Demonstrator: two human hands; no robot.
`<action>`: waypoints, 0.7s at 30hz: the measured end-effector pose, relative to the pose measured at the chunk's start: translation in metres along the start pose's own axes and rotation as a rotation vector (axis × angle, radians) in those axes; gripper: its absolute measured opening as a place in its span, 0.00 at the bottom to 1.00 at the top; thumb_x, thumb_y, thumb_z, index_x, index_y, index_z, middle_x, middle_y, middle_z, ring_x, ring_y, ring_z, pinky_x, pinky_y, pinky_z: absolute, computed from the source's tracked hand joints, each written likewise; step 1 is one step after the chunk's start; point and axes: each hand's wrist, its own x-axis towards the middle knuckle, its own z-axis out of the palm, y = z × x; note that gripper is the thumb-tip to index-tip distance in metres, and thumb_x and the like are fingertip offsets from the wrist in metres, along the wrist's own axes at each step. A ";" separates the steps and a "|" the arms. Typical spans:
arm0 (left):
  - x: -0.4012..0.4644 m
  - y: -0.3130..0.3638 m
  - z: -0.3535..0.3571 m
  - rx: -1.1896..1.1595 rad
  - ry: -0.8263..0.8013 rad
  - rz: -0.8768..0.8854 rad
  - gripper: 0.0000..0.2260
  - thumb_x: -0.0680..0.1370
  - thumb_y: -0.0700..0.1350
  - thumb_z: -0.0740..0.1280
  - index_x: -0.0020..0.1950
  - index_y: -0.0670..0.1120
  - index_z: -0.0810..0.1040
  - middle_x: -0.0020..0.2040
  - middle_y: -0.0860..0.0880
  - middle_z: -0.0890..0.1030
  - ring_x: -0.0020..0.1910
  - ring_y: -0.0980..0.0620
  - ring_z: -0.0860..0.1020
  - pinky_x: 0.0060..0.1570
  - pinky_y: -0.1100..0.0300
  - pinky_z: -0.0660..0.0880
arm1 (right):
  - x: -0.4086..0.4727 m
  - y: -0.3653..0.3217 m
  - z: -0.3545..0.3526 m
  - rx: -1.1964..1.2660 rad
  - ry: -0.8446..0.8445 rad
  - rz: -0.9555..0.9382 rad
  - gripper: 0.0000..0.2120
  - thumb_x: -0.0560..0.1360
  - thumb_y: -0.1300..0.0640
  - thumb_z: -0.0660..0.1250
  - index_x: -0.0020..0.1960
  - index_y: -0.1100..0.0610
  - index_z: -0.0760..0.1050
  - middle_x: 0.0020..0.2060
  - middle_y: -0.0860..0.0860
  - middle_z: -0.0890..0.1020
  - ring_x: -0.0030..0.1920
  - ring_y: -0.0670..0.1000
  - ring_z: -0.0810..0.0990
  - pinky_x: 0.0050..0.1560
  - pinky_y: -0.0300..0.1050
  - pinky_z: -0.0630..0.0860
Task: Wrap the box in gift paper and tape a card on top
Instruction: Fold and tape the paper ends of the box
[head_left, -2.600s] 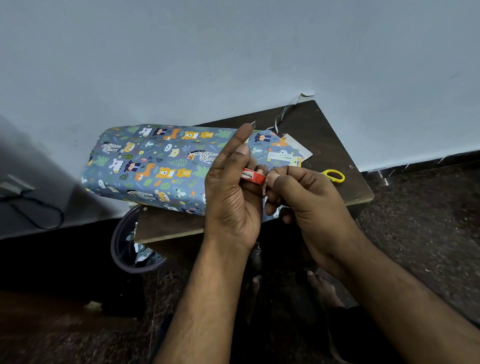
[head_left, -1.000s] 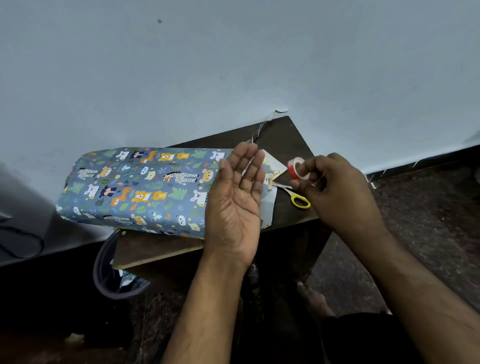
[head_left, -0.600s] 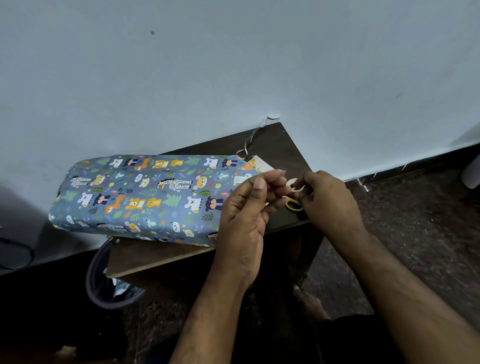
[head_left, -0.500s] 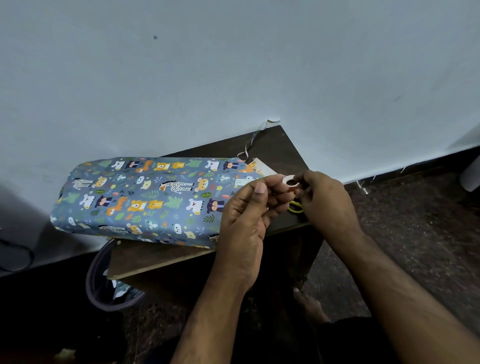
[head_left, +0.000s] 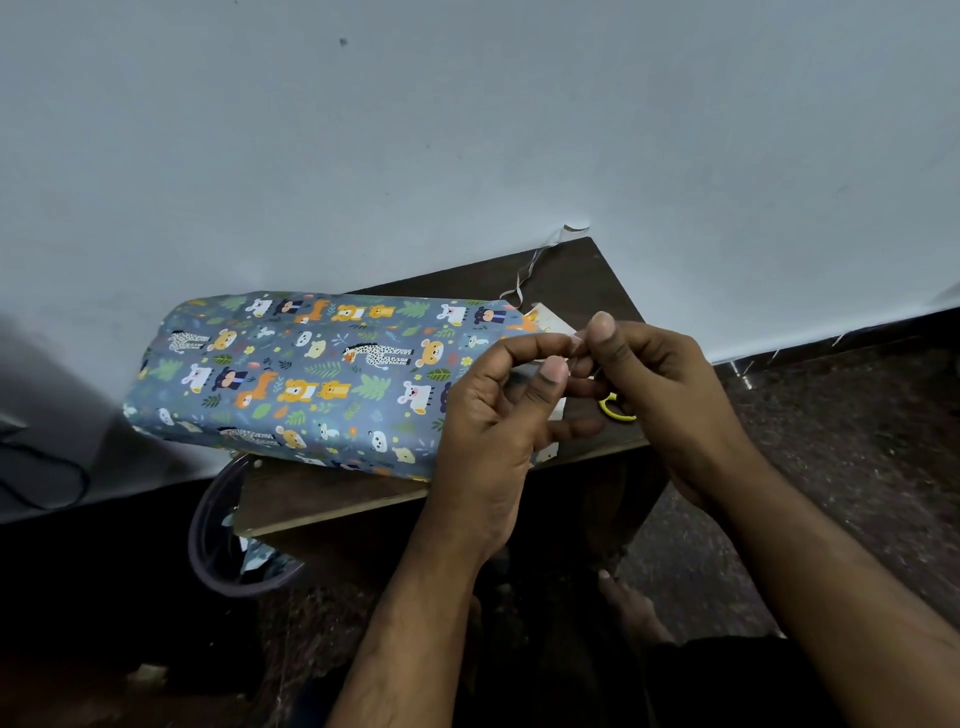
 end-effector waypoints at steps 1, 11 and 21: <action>0.000 0.000 0.000 0.024 -0.004 -0.004 0.12 0.80 0.41 0.66 0.61 0.36 0.77 0.50 0.48 0.85 0.50 0.51 0.84 0.41 0.55 0.83 | 0.000 -0.001 0.001 0.013 -0.005 0.009 0.22 0.79 0.38 0.64 0.43 0.55 0.84 0.39 0.55 0.83 0.44 0.61 0.82 0.44 0.49 0.76; -0.003 -0.003 -0.001 0.173 0.024 0.050 0.13 0.81 0.39 0.67 0.64 0.37 0.74 0.56 0.46 0.81 0.48 0.52 0.82 0.28 0.54 0.81 | 0.000 -0.002 -0.001 0.015 -0.059 0.092 0.11 0.81 0.51 0.68 0.43 0.55 0.84 0.34 0.46 0.81 0.38 0.44 0.77 0.34 0.30 0.70; -0.002 -0.007 -0.001 0.152 0.053 0.037 0.11 0.81 0.45 0.67 0.60 0.41 0.80 0.54 0.41 0.80 0.39 0.54 0.78 0.19 0.62 0.70 | 0.006 0.006 -0.001 0.100 0.012 0.172 0.09 0.80 0.54 0.67 0.46 0.57 0.84 0.35 0.47 0.80 0.39 0.45 0.75 0.37 0.39 0.67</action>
